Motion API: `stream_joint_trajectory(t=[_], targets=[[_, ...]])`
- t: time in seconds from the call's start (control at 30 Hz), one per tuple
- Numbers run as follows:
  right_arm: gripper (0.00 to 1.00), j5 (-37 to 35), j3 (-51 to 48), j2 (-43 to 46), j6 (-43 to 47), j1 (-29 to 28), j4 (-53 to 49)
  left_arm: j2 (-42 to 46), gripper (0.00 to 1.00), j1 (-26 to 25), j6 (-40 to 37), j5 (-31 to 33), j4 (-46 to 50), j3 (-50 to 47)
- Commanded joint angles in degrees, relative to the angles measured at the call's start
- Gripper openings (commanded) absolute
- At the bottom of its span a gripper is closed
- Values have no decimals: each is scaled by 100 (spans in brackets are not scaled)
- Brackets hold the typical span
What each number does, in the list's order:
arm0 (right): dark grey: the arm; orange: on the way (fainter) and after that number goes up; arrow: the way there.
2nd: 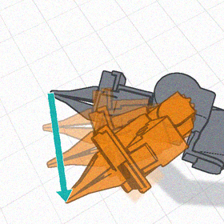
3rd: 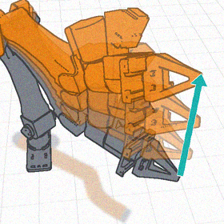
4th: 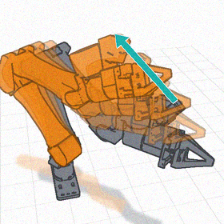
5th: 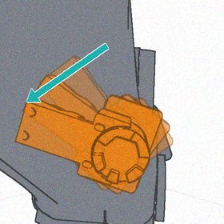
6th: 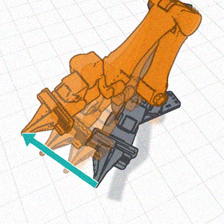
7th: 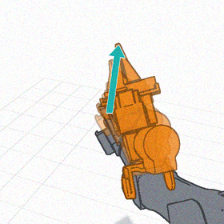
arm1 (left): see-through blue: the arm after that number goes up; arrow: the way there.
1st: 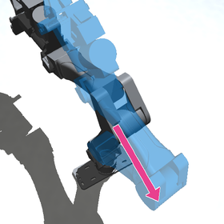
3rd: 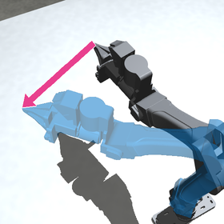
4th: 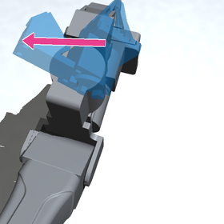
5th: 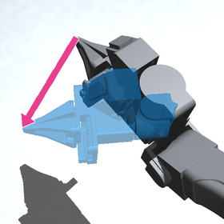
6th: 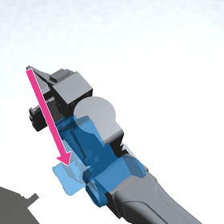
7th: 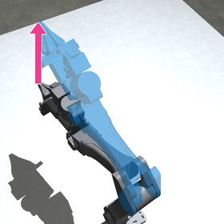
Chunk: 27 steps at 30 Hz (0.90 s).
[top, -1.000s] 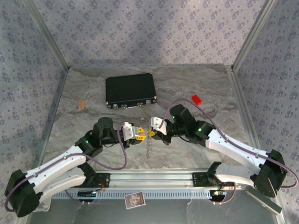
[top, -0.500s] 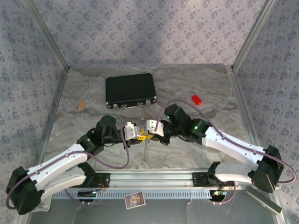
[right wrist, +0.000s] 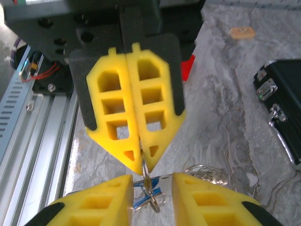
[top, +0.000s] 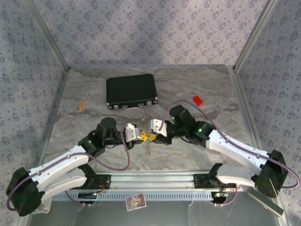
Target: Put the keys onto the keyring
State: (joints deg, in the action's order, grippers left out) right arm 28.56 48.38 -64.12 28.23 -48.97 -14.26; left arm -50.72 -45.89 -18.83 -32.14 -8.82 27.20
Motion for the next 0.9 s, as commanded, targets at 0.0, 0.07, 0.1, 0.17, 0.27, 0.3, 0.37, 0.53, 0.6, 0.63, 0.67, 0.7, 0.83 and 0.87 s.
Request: stream_joint_trajectory(t=[0.0,0.07,0.1,0.17,0.27,0.3,0.37,0.53,0.6,0.63,0.67,0.7,0.83,0.87], targets=[[30,389,-350,209,-406,137,753,47,0,-31,411,-240,-987,-228],[31,457,-511,249,-510,173,951,44,0,-27,505,-247,-1167,-308],[31,466,-572,266,-533,193,1000,36,0,-26,528,-242,-1229,-334],[31,467,-661,268,-587,204,1056,42,0,-32,556,-252,-1320,-373],[30,481,-796,294,-685,242,1205,44,0,-30,564,-263,-1368,-400],[30,499,-828,295,-707,253,1250,30,0,-27,567,-267,-1384,-408],[28,539,-870,298,-763,249,1349,22,0,-32,591,-289,-1433,-426],[22,642,-872,279,-813,257,1446,11,0,-33,621,-329,-1517,-435],[21,677,-873,277,-819,264,1475,11,0,-35,626,-331,-1526,-435],[21,680,-873,285,-826,261,1478,9,0,-33,619,-328,-1518,-447],[21,681,-869,286,-829,261,1479,13,0,-34,617,-333,-1519,-444],[22,686,-872,293,-826,270,1479,18,0,-33,610,-334,-1516,-454],[16,694,-858,325,-819,268,1443,27,0,-33,597,-314,-1504,-461],[12,703,-840,319,-819,279,1427,26,0,-34,594,-312,-1501,-461]])
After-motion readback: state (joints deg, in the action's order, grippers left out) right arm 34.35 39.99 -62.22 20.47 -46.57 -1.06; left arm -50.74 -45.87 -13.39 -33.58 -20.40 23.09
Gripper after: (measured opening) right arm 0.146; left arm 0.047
